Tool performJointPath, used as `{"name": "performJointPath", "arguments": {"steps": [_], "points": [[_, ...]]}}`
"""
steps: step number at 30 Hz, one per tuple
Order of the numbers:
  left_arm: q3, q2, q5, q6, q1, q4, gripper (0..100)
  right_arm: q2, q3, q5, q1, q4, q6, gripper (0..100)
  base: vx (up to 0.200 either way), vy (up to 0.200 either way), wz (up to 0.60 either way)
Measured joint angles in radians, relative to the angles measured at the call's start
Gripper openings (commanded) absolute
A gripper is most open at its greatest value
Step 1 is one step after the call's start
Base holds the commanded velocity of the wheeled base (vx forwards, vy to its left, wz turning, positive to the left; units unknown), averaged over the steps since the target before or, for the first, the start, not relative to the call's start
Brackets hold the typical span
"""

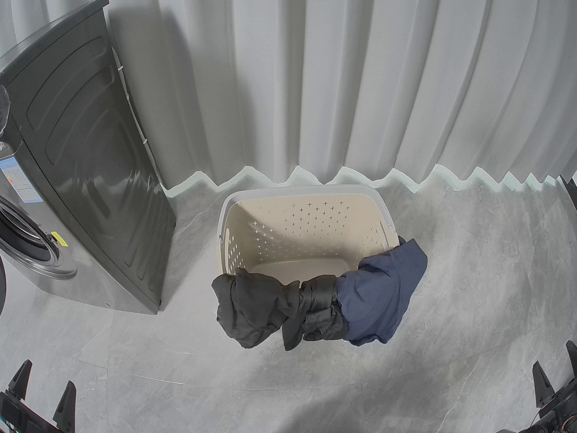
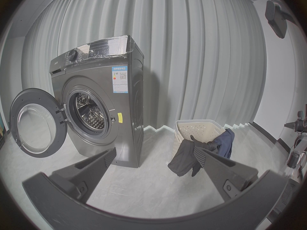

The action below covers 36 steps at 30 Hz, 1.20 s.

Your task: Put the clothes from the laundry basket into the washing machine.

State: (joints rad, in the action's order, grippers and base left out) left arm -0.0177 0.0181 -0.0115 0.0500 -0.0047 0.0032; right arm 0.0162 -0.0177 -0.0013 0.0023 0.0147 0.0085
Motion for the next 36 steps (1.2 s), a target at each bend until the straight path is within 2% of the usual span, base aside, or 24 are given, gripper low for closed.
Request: {"name": "performJointPath", "arguments": {"steps": [6, 11, 18, 24, 32, 36], "points": [[0.000, 0.000, 0.000, 0.000, 0.000, 0.000, 100, 0.010, -0.080, -0.002, 0.000, -0.039, -0.001, 100, 0.000, 0.000, 0.00], [0.000, 0.000, 0.000, 0.000, 0.000, 0.000, 100, 0.111, -0.126, 0.004, 0.011, -0.044, 0.010, 100, 0.000, 0.000, 0.00], [0.000, 0.000, 0.000, 0.000, 0.000, 0.000, 100, 0.394, -0.139, 0.029, 0.035, -0.111, 0.046, 100, 0.000, 0.000, 0.00], [0.000, 0.000, 0.000, 0.000, 0.000, 0.000, 100, 0.679, -0.143, 0.059, 0.054, -0.253, 0.073, 100, 0.000, 0.000, 0.00], [0.000, 0.000, 0.000, 0.000, 0.000, 0.000, 100, 1.046, -0.146, 0.079, 0.103, -0.474, 0.159, 100, 0.000, 0.000, 0.00], [0.000, 0.000, 0.000, 0.000, 0.000, 0.000, 100, 1.149, -0.150, 0.087, 0.126, -0.509, 0.169, 100, 0.000, 0.000, 0.00]]}}
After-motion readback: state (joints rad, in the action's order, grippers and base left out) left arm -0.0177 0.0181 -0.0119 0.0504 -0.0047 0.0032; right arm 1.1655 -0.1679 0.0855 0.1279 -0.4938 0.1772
